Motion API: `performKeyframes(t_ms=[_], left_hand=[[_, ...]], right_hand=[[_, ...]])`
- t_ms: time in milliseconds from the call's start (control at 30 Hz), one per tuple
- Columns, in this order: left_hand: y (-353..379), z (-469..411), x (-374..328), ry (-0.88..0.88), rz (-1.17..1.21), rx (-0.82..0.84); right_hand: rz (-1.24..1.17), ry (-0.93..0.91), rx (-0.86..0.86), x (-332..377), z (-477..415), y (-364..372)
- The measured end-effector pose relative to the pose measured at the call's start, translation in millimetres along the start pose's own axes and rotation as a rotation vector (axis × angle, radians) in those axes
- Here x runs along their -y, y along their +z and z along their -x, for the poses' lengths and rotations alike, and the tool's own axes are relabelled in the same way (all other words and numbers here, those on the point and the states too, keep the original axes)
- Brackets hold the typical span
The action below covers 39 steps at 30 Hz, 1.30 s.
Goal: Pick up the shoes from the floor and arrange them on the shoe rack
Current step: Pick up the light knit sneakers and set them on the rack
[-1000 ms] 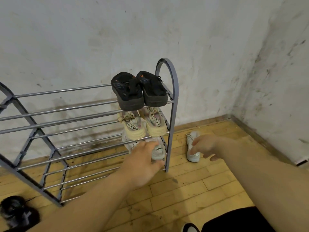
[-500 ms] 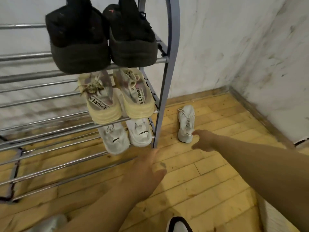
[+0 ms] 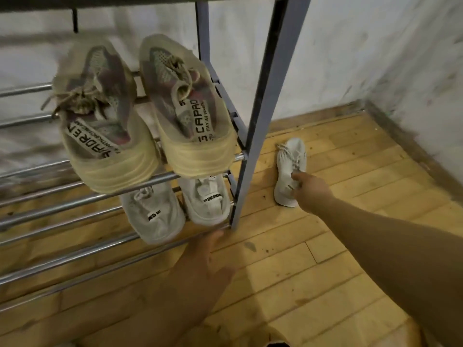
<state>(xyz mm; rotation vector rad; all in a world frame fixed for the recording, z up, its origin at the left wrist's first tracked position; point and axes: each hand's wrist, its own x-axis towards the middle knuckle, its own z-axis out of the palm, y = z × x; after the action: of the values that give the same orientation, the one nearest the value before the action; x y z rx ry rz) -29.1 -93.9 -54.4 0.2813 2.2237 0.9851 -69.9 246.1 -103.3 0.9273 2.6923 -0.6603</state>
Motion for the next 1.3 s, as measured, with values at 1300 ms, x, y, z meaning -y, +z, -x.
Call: performKeyframes(t_ms=[1300], left_hand=[[-309.0, 458.9, 45.6, 0.335, 0.531, -0.855]], right_hand=[[-0.087, -0.951, 0.708, 376.7, 457.9, -73.0]])
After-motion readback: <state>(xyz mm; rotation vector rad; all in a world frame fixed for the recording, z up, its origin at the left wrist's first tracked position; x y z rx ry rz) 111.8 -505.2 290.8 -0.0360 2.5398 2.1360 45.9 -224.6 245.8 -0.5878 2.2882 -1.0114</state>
